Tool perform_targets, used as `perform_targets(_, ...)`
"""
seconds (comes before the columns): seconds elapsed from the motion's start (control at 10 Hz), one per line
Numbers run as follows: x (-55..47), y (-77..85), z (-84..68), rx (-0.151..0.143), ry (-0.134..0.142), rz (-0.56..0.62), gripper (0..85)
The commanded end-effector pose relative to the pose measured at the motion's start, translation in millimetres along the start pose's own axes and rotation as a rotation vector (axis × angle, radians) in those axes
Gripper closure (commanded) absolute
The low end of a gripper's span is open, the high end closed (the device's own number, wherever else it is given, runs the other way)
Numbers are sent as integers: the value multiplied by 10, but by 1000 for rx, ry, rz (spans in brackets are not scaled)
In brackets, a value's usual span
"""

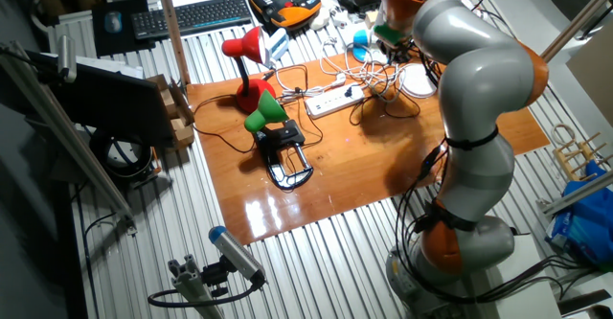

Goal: Plug in the power cord of the desk lamp, turn on the socket, and light up the desk lamp

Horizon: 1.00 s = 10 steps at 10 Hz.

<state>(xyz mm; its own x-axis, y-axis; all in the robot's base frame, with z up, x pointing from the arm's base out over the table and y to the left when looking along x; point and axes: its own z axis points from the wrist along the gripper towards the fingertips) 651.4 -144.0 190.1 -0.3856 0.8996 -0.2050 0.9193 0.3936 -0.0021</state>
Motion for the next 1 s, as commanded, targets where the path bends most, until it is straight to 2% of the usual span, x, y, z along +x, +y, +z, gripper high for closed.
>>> perform_targets(0.0, 0, 1, -1, -39, 12, 48, 850)
perform_targets(0.1, 0, 1, -1, -38, 24, 44, 850)
perform_targets(0.2, 0, 1, -1, -15, 25, 40, 850)
perform_targets(0.4, 0, 1, -1, -11, 61, 101, 850)
perform_targets(0.5, 0, 1, -1, 33, 30, 145, 850)
perform_targets(0.6, 0, 1, -1, 40, 10, 214, 850)
perform_targets(0.7, 0, 1, -1, 40, -33, 264, 850)
perform_targets(0.8, 0, 1, -1, 43, -61, 319, 850)
perform_targets(0.9, 0, 1, -1, 57, -79, 318, 850)
